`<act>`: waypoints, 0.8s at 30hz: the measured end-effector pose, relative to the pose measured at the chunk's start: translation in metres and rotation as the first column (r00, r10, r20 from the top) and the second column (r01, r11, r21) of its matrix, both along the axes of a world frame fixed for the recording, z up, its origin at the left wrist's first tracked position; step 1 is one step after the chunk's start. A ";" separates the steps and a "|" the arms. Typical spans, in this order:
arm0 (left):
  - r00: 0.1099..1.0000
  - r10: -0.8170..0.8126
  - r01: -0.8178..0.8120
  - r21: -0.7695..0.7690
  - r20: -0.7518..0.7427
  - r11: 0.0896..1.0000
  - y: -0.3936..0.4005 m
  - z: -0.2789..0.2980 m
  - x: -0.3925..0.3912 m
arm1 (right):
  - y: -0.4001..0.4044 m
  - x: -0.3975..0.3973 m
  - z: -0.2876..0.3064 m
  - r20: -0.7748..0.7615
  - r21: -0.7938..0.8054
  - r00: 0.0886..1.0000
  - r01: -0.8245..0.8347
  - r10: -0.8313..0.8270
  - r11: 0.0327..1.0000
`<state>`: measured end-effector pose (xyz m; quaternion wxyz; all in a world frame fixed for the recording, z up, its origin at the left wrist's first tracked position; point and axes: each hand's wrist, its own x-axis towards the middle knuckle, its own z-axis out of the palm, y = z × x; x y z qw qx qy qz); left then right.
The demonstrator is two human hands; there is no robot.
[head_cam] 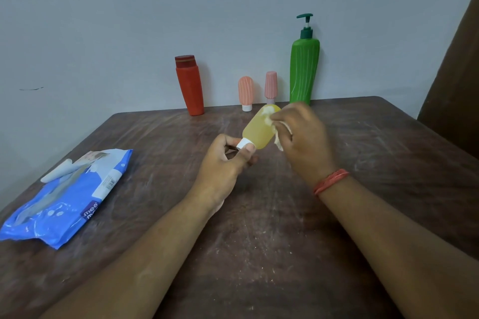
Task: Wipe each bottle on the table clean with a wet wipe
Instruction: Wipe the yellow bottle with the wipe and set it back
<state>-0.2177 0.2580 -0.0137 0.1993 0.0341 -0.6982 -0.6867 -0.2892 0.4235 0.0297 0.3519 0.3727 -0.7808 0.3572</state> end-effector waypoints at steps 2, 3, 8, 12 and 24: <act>1.000 -0.003 0.003 0.049 -0.009 0.999 0.005 -0.001 -0.001 | -0.002 0.007 -0.003 -0.021 0.033 1.000 -0.023 0.023 0.999; 1.000 -0.004 0.005 0.089 -0.014 0.996 0.006 -0.001 -0.002 | -0.006 0.013 -0.005 -0.039 0.119 0.996 -0.078 0.083 0.990; 0.999 -0.035 0.040 0.171 -0.028 0.984 0.001 0.001 0.001 | -0.001 0.001 0.002 -0.040 0.136 0.997 -0.060 0.066 0.989; 0.999 -0.043 0.047 0.178 -0.025 0.983 0.004 0.000 -0.001 | -0.002 0.006 -0.003 -0.024 0.094 0.999 -0.026 0.028 0.995; 0.998 -0.049 0.054 0.194 -0.028 0.980 0.002 0.006 0.003 | -0.004 0.012 -0.014 -0.055 0.245 0.988 -0.127 0.145 0.961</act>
